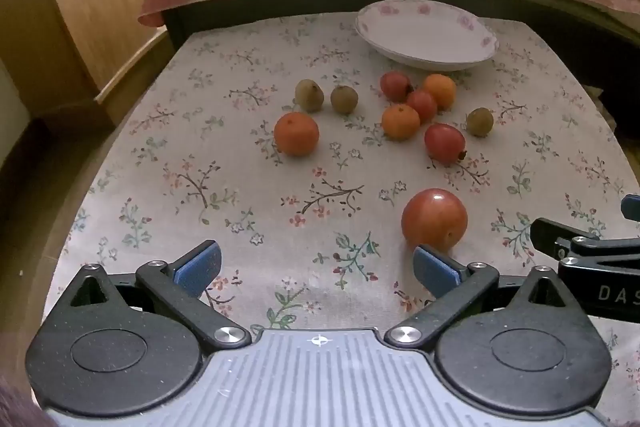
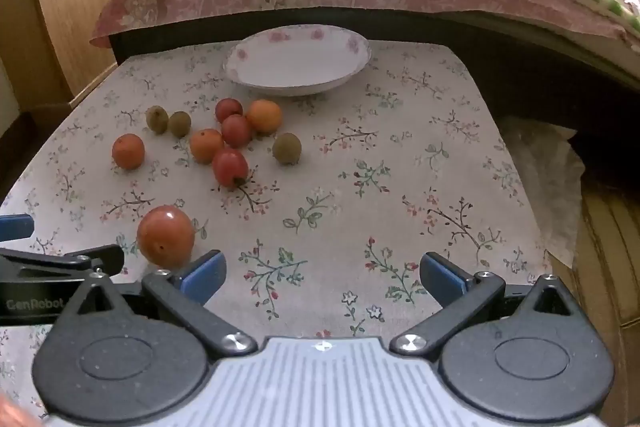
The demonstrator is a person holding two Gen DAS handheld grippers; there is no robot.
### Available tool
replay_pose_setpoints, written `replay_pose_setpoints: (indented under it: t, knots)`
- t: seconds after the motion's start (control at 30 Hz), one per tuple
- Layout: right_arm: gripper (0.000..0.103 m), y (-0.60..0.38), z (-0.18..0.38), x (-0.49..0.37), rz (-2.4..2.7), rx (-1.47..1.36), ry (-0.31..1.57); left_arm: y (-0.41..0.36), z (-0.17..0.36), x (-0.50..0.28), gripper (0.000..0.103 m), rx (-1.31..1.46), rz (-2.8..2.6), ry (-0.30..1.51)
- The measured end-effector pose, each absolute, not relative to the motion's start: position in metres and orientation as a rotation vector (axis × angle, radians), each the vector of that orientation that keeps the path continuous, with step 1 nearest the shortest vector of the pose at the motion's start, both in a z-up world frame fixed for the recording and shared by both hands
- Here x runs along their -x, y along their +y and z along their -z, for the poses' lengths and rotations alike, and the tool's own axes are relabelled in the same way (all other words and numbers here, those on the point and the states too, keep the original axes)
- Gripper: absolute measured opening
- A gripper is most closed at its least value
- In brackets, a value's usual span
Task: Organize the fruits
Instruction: 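Move both tools toward the fruits on the table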
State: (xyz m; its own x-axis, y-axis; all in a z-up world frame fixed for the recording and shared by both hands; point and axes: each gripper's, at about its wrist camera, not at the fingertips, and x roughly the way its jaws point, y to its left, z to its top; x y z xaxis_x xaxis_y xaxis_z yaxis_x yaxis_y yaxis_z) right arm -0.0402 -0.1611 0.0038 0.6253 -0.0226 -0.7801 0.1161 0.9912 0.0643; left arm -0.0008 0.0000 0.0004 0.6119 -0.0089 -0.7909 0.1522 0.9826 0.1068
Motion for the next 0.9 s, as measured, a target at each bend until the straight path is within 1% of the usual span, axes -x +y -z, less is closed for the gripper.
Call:
replay_pose_setpoints:
  t: [0.17, 0.9]
  knots:
    - [0.103, -0.1603, -0.0026, 0.0388, 0.088, -0.108, 0.893, -0.0018, 0.0068, 0.0024, 0.103, -0.176, 0.092, 0.909]
    - [0.103, -0.1602, 0.0015, 0.0374, 0.086, -0.104, 0.909, -0.0015, 0.007, 0.0001, 0.103, -0.158, 0.099, 0.929]
